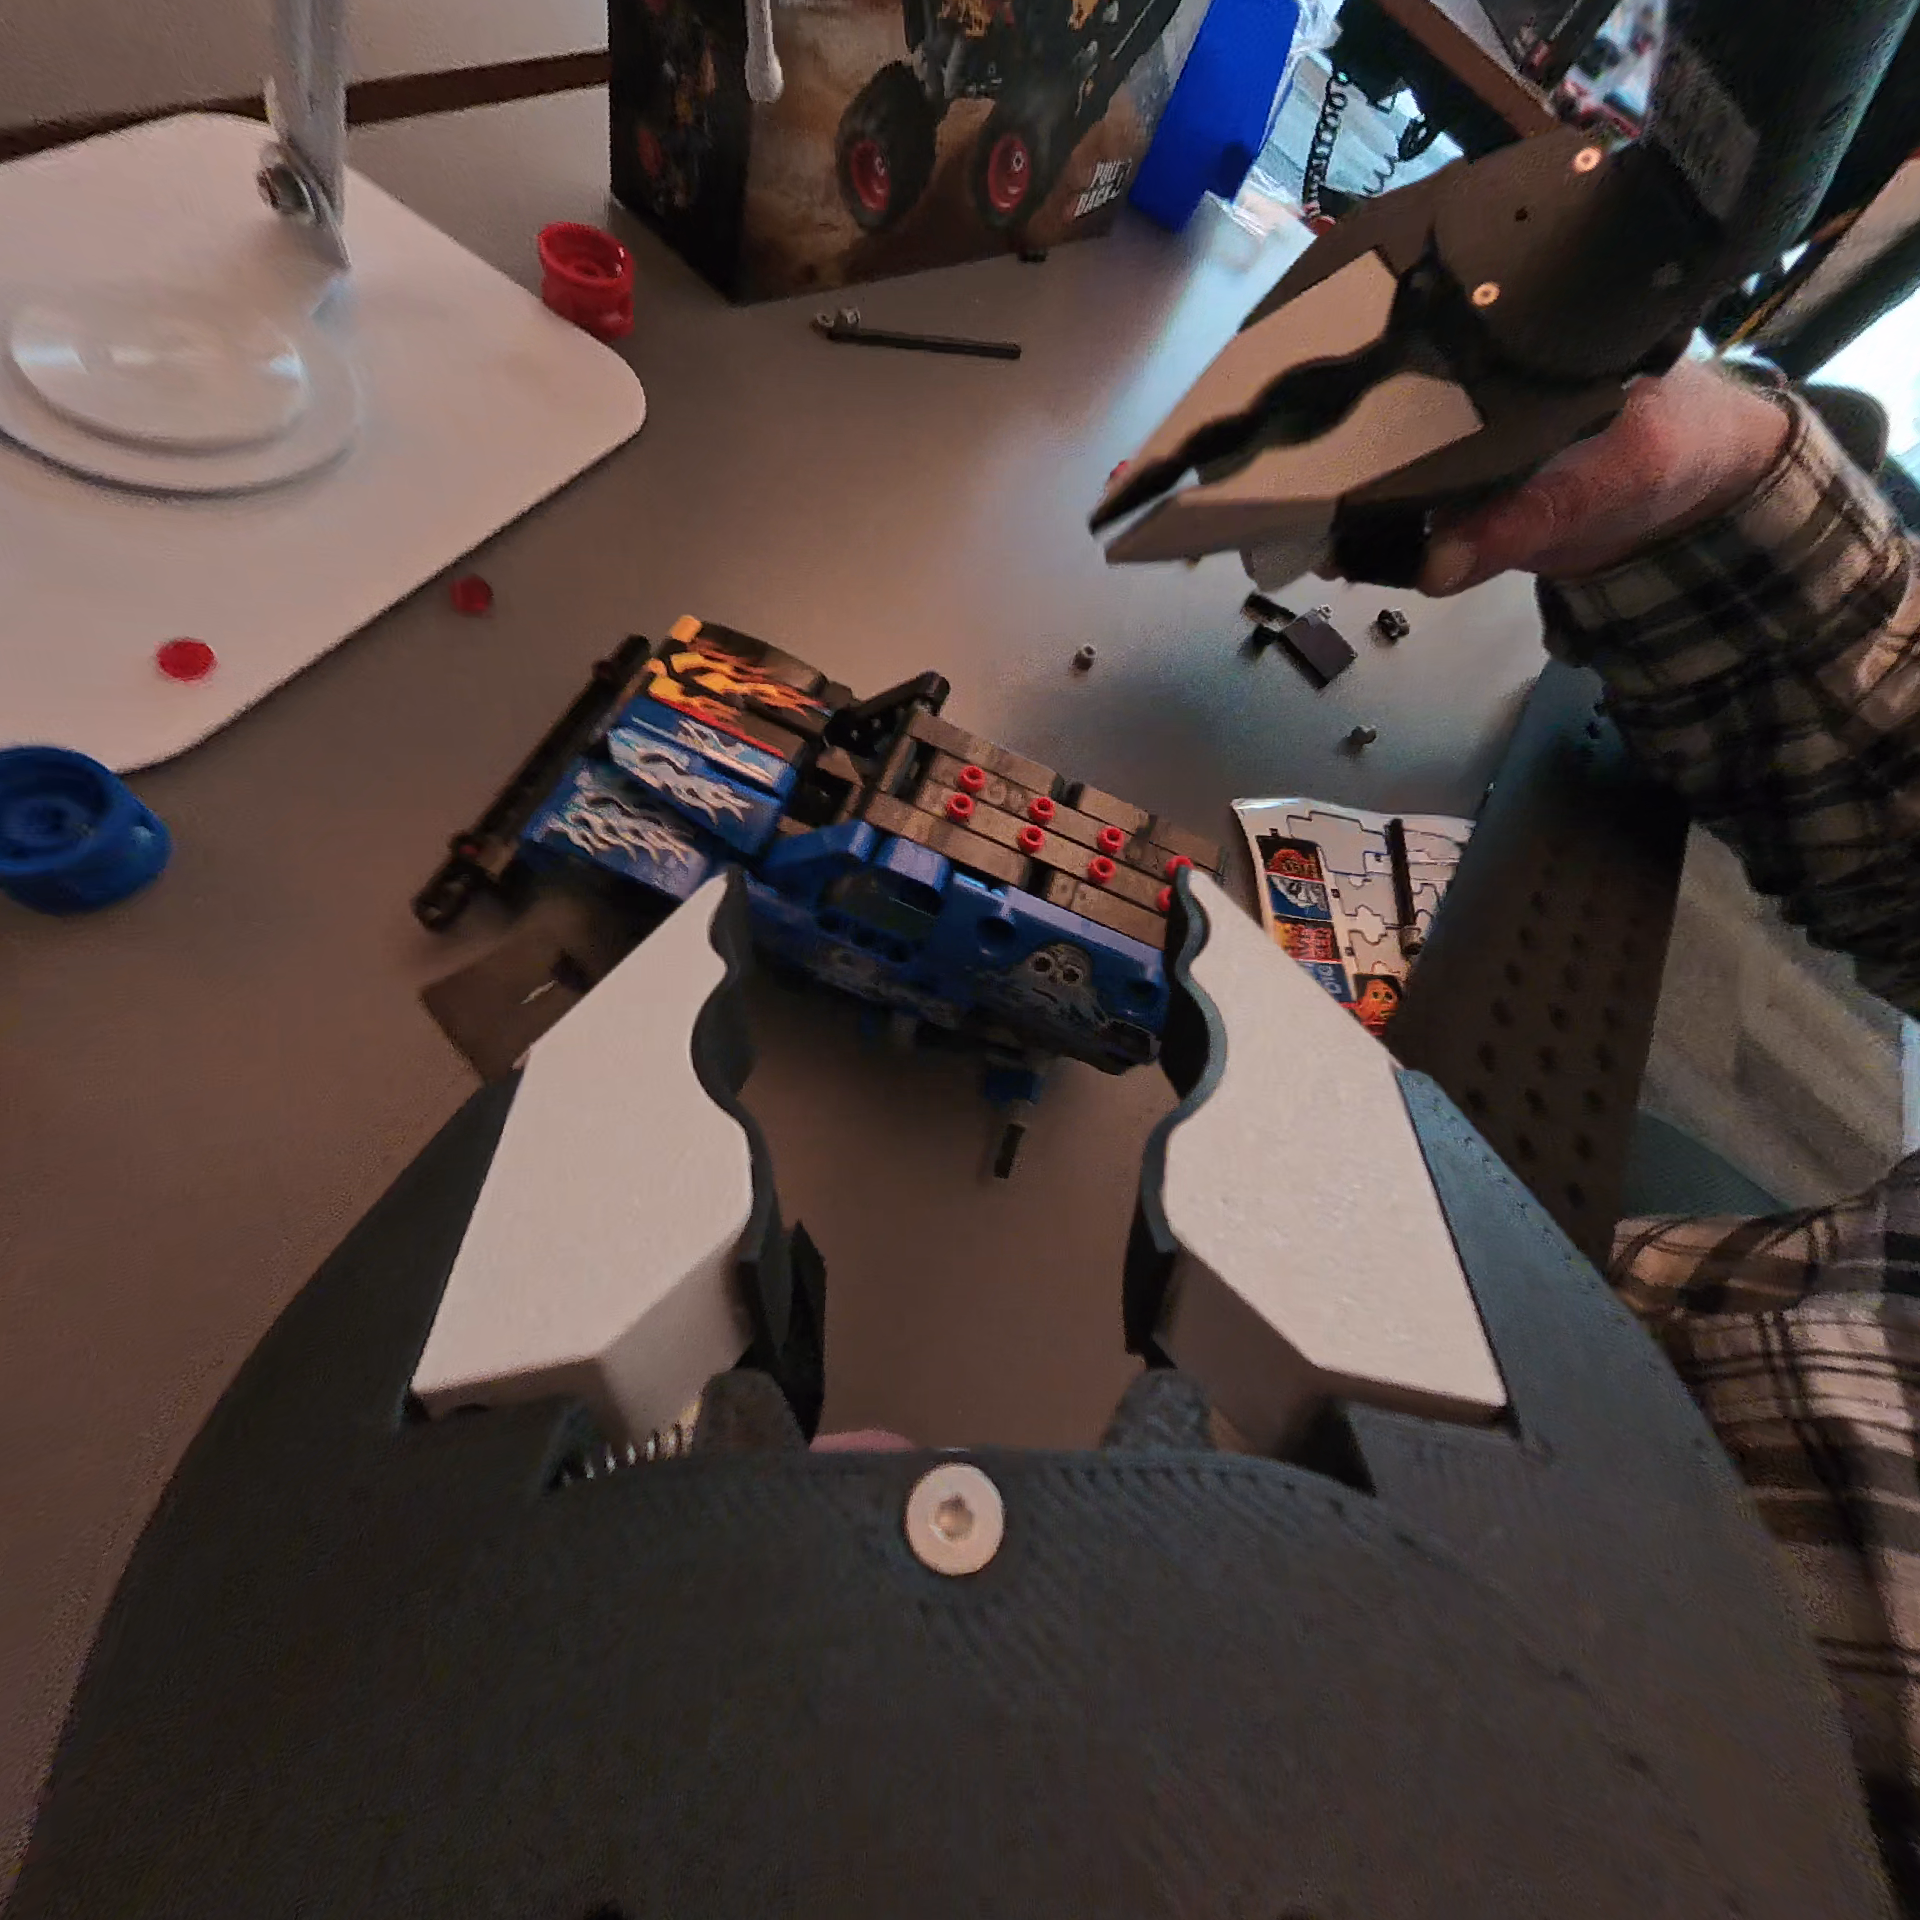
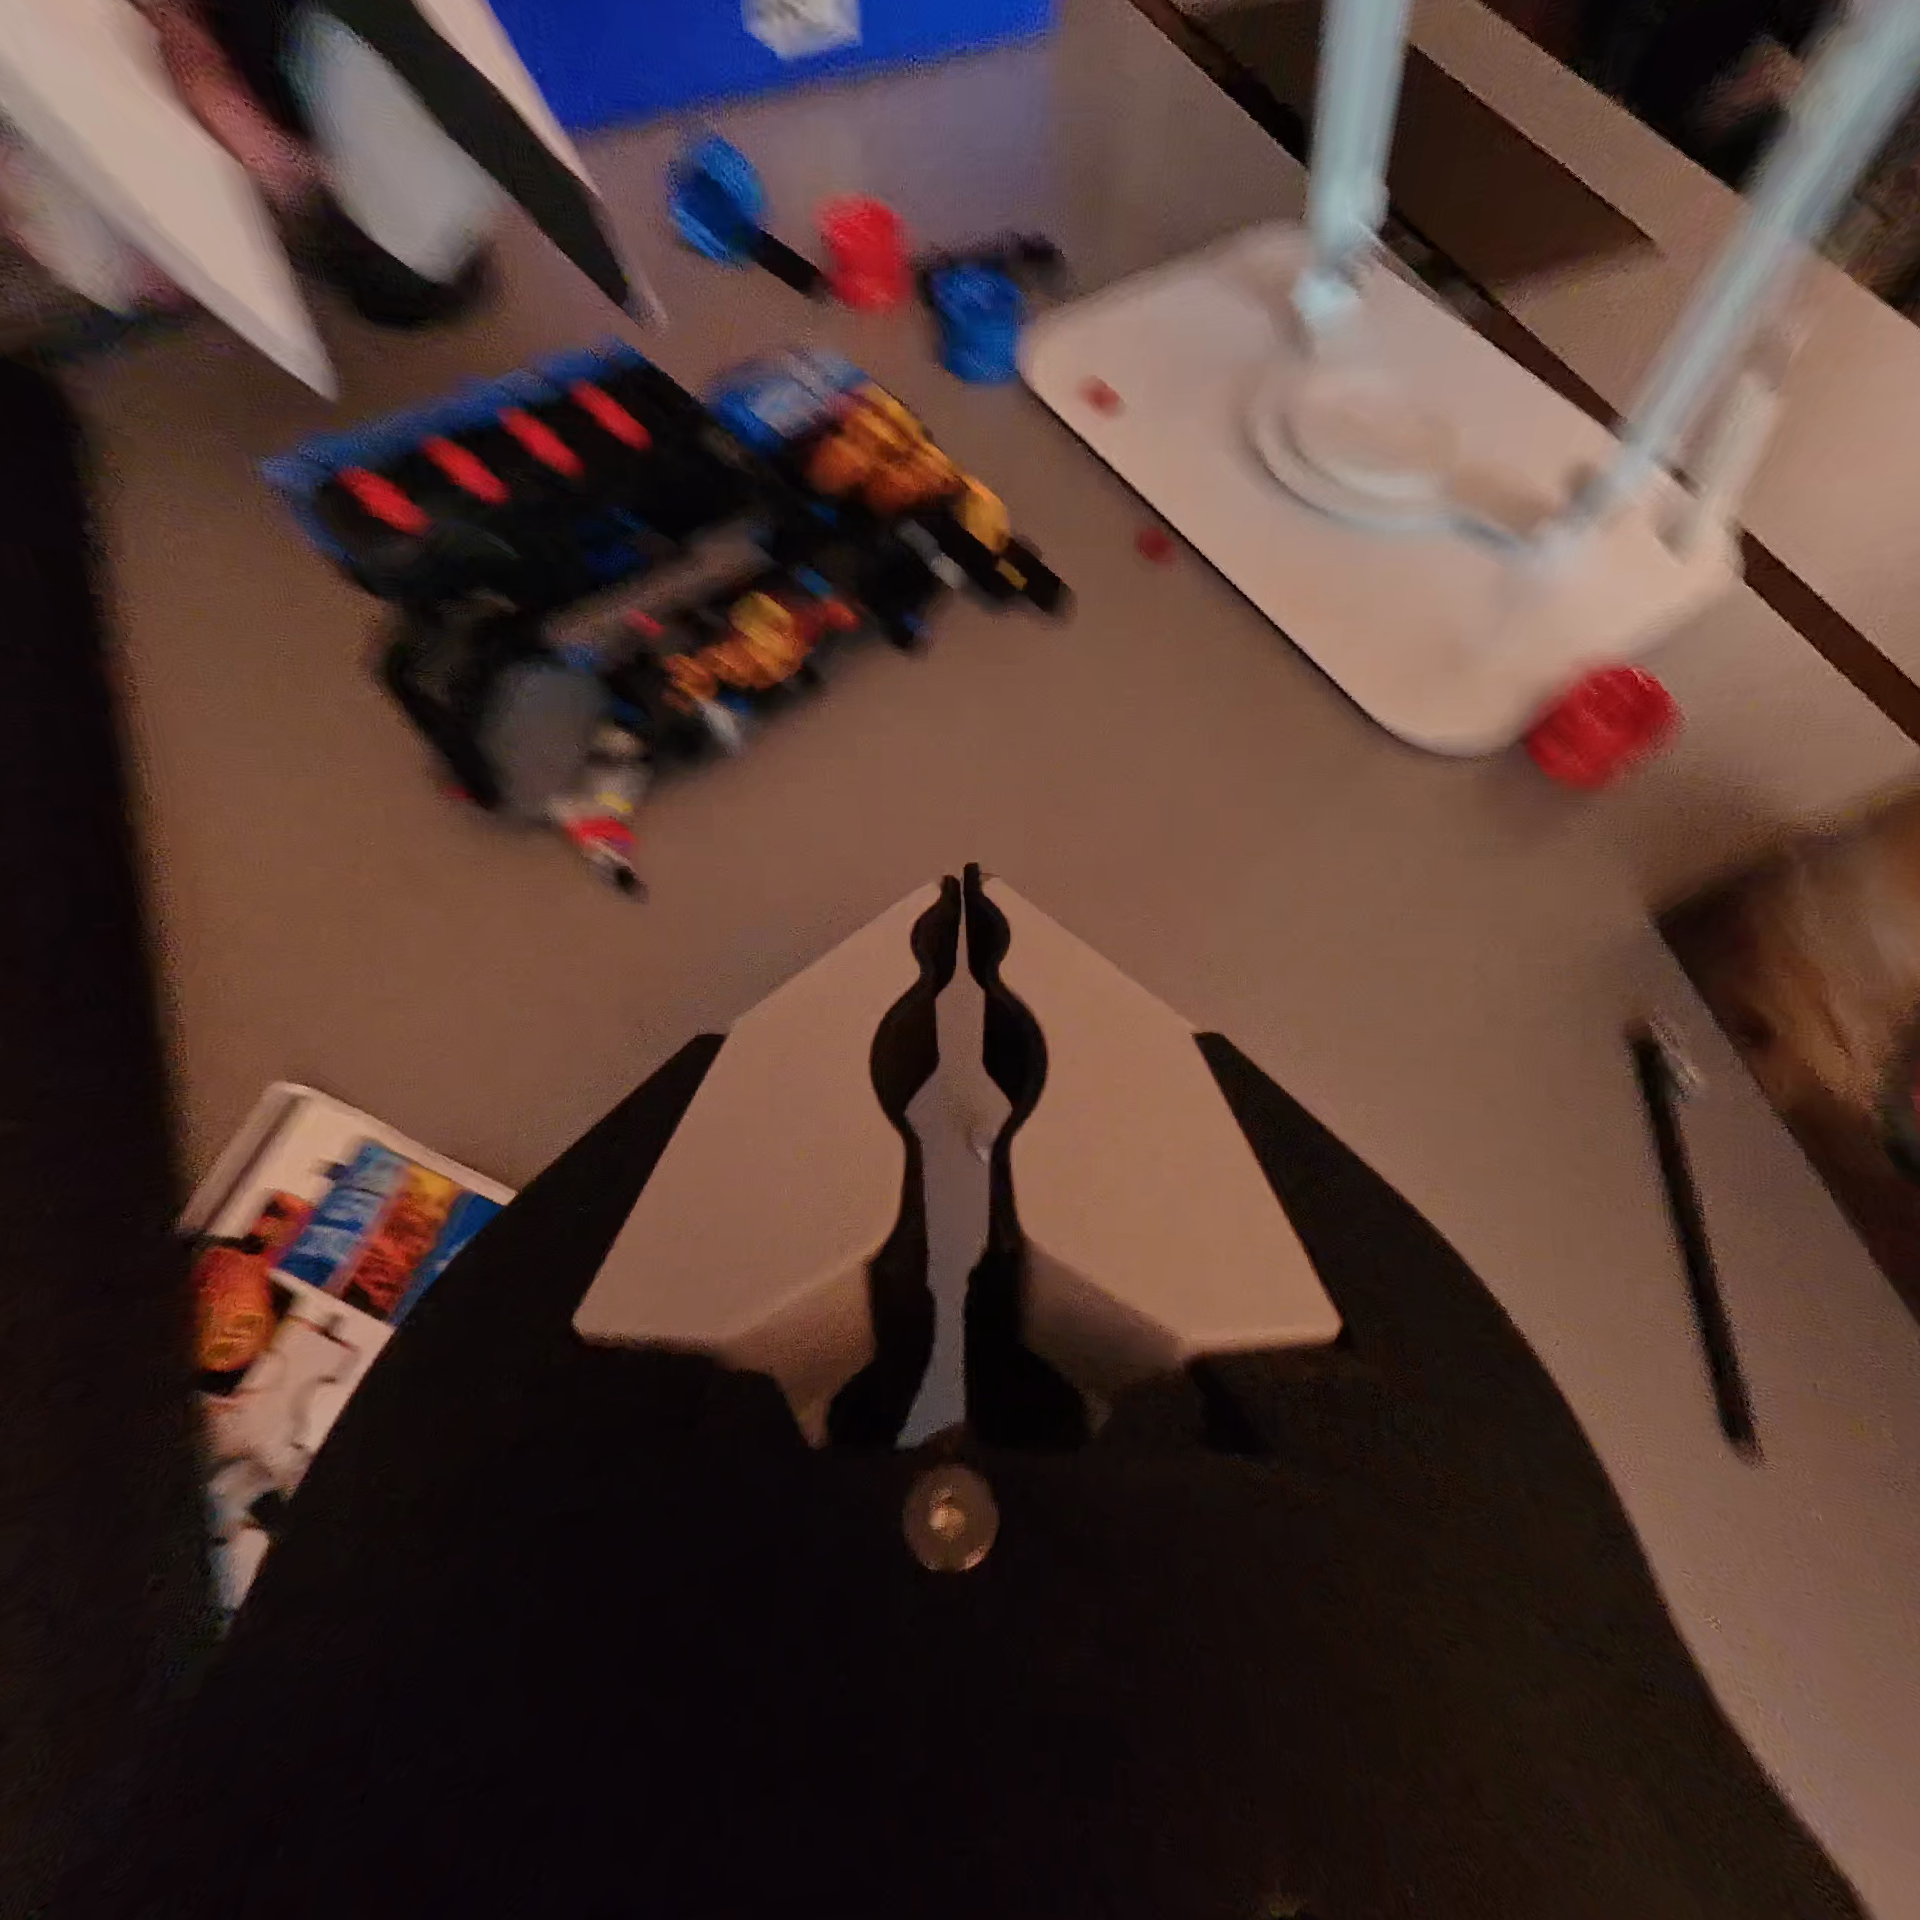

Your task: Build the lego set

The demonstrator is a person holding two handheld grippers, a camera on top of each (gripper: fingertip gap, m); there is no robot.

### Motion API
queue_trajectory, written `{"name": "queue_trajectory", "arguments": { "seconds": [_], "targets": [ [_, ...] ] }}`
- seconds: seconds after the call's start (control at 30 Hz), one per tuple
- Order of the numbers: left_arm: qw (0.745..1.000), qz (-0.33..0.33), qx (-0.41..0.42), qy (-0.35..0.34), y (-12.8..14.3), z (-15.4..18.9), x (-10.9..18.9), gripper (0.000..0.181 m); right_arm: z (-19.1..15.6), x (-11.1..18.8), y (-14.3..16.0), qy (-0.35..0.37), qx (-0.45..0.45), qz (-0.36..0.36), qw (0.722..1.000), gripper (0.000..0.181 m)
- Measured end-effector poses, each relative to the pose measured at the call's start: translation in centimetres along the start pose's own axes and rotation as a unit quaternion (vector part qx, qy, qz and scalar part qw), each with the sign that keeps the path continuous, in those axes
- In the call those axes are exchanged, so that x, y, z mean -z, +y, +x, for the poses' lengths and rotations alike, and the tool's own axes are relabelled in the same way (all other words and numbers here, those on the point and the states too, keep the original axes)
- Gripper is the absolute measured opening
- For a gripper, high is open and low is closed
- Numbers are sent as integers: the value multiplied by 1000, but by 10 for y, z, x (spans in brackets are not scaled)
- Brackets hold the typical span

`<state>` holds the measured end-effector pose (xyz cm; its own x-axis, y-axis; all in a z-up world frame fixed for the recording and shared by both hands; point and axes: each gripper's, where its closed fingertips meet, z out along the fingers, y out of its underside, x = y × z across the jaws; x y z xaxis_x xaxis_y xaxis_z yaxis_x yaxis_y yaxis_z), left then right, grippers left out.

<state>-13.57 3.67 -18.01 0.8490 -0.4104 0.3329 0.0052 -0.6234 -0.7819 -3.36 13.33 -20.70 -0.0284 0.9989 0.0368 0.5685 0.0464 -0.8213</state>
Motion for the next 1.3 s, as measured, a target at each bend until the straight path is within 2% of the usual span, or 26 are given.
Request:
{"name": "queue_trajectory", "arguments": {
  "seconds": [0.07,0.17,0.2,0.27,0.3,0.33,0.4,0.53,0.73,0.83,0.87,0.93,0.97,1.1,1.17,1.23,1.3],
  "targets": [
    [1000,9,14,-14,4,2,-3,83,-11,-7,-22,-25,15,38,999,0],
    [999,26,30,-14,4,4,-10,87,-20,-27,-24,-50,22,22,998,18],
    [999,28,30,-18,4,1,-13,86,-22,-32,-28,-53,29,33,998,19],
    [999,15,29,-16,7,-4,-19,84,-34,-38,-37,-81,35,64,994,41],
    [999,17,30,-5,5,-4,-21,81,-38,-40,-37,-94,27,67,993,43],
    [999,14,31,9,4,-4,-24,80,-41,-42,-34,-107,17,59,992,35],
    [999,1,19,42,2,-2,-30,80,-49,-42,-25,-135,22,40,990,36],
    [993,-30,-14,113,-3,3,-41,80,-43,-48,-7,-127,39,14,991,64],
    [983,-65,-42,165,-7,5,-50,79,-33,-47,-4,-124,5,36,992,32],
    [978,-75,-47,189,-6,9,-53,80,-35,-36,-6,-153,-10,48,987,51],
    [977,-74,-48,194,-6,9,-54,79,-35,-34,-7,-151,-11,53,987,54],
    [976,-75,-49,201,-7,9,-55,80,-31,-35,-7,-123,3,50,991,74],
    [975,-77,-50,201,-7,9,-55,80,-30,-36,-8,-114,3,50,992,76],
    [976,-67,-41,203,-8,7,-57,80,-26,-38,-9,-102,-7,59,993,70],
    [976,-58,-36,208,-8,9,-57,80,-22,-35,-11,-114,-35,71,990,60],
    [976,-50,-34,209,-8,9,-59,79,-21,-34,-12,-136,-72,82,985,59],
    [976,-50,-35,209,-9,9,-59,79,-21,-34,-12,-129,-57,78,987,60]
  ]
}}
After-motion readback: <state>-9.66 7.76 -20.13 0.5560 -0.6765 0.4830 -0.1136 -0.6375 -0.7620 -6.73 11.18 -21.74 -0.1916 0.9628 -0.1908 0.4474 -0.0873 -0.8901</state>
